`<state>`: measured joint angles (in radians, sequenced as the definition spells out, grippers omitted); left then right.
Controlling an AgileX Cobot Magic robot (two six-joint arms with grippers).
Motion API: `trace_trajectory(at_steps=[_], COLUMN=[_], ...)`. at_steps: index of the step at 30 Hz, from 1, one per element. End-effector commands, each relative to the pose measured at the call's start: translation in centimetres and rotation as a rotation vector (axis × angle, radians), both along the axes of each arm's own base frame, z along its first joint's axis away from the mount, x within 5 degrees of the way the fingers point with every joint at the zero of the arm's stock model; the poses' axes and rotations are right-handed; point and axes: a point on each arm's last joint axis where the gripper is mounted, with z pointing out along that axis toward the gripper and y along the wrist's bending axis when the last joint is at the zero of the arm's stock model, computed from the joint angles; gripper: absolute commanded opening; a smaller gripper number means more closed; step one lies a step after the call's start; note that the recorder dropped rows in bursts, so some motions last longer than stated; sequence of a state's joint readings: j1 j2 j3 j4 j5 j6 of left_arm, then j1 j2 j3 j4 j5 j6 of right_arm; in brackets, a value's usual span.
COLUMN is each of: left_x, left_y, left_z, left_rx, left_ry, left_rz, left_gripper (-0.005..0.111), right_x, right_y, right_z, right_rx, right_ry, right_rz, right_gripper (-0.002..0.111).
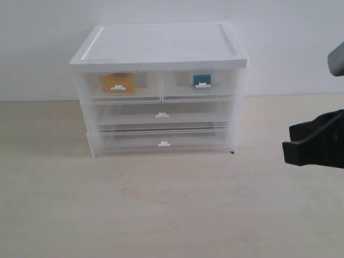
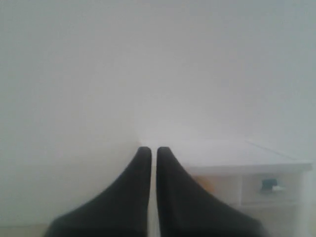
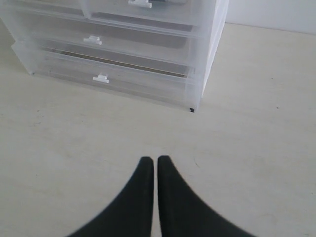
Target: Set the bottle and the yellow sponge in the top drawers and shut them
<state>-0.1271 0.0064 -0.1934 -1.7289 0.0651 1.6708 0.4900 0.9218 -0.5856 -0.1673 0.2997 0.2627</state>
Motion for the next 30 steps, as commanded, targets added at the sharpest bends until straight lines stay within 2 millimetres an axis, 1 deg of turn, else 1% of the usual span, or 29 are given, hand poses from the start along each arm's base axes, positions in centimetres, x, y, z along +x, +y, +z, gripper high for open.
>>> trace_trajectory(at_steps=[1,5,12,15,24,27,28,30], left_x=[0.7,0.8,0.6,0.5,0.5,0.5,0.5,0.5], left_y=[0.1,0.1,-0.3,-0.6,-0.7,-0.7,-0.9,-1.0], left_z=[-2.4,-2.6,-2.4,-2.4,-2.4,-2.4,-2.4,-2.7], left_rx=[0.009,-0.019,-0.191,-0.180,-0.065,-0.088,-0.136,-0.134], left_ry=[0.069,0.081,0.106,0.101,0.075,0.079,0.093,0.131], left_rz=[0.029,0.020,-0.070,-0.112,-0.085,-0.098,-0.125,-0.134], left_gripper=[0.004,0.004,0.004,0.004,0.004,0.004,0.004,0.004], right_x=[-0.1,-0.1,-0.1,-0.1,-0.1,-0.1,-0.1,-0.1], right_y=[-0.1,-0.1,-0.1,-0.1,-0.1,-0.1,-0.1,-0.1], right_z=[0.0,0.0,0.0,0.0,0.0,0.0,0.0,0.0], right_rx=[0.003,0.003,0.003,0.003,0.003,0.003,0.003,0.003], right_ry=[-0.003,-0.003,-0.003,-0.003,-0.005,-0.005,-0.005,-0.005], right_rz=[-0.001,-0.001,-0.001,-0.001,-0.001,-0.001,-0.001,-0.001], right_gripper=[0.000,0.000,0.000,0.000,0.000,0.000,0.000,0.000])
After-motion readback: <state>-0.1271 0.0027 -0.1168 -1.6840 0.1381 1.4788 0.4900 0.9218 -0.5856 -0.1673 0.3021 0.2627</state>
